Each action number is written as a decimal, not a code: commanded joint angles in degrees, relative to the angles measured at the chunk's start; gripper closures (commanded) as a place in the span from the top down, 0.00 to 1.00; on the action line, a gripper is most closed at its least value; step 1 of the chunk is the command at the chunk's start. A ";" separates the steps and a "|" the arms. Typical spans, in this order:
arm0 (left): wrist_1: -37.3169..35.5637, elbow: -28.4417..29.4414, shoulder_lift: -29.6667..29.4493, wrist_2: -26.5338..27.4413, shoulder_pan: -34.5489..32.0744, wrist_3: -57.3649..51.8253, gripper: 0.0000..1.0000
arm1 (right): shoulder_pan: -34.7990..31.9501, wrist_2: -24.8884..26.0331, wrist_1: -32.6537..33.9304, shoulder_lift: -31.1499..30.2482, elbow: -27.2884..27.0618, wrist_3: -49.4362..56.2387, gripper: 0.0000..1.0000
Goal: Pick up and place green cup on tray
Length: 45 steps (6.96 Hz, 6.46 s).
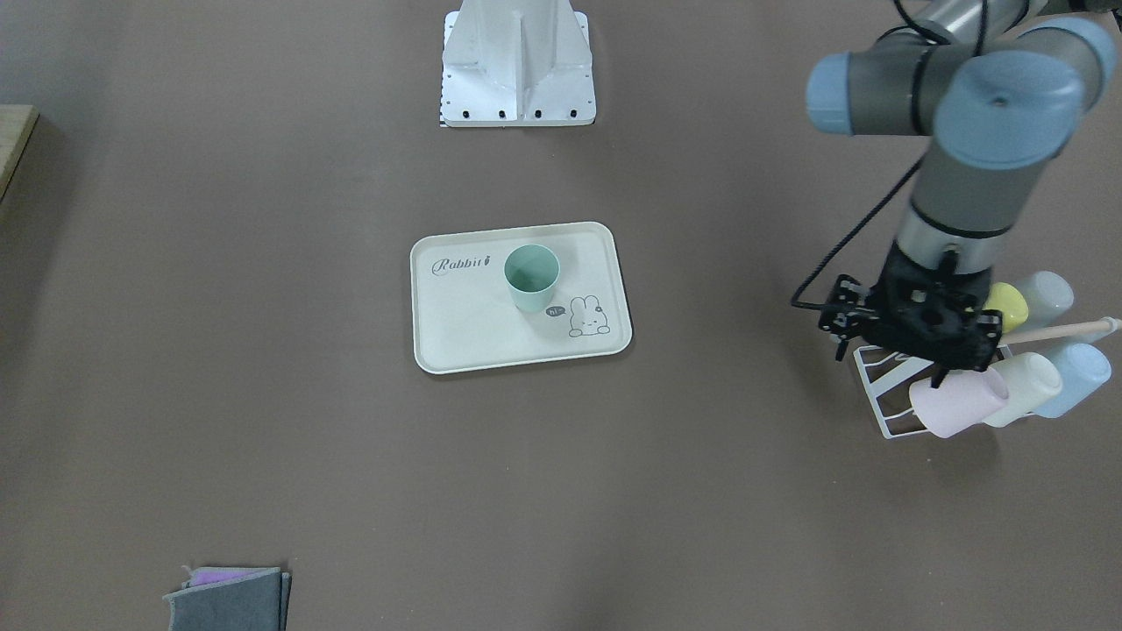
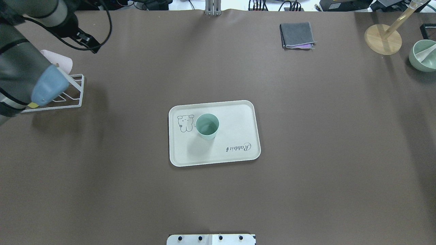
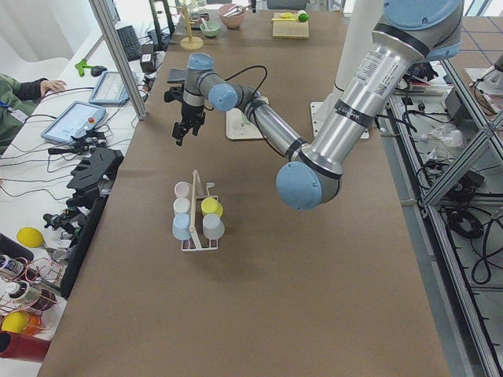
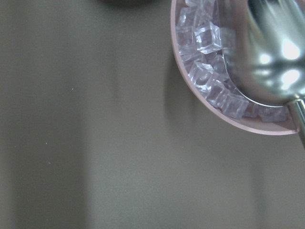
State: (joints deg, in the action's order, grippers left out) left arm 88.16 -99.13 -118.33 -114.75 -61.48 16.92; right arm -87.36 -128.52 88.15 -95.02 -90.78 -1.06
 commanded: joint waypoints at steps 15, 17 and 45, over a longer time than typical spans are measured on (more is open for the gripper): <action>0.17 2.98 34.92 -19.02 -29.92 -27.19 0.99 | 0.00 0.02 -0.09 0.01 0.07 0.00 1.00; 0.17 1.13 35.18 -19.46 -30.01 -26.76 0.99 | 0.00 0.11 -0.09 -0.08 0.16 0.00 1.00; 0.08 2.53 37.64 -19.46 -29.83 -27.29 0.99 | 0.00 -0.16 -0.26 0.54 -0.28 -0.26 1.00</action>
State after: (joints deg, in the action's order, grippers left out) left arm 88.24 -96.61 -80.62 -134.21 -91.32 -10.37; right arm -87.31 -128.70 87.80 -94.53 -91.10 -1.30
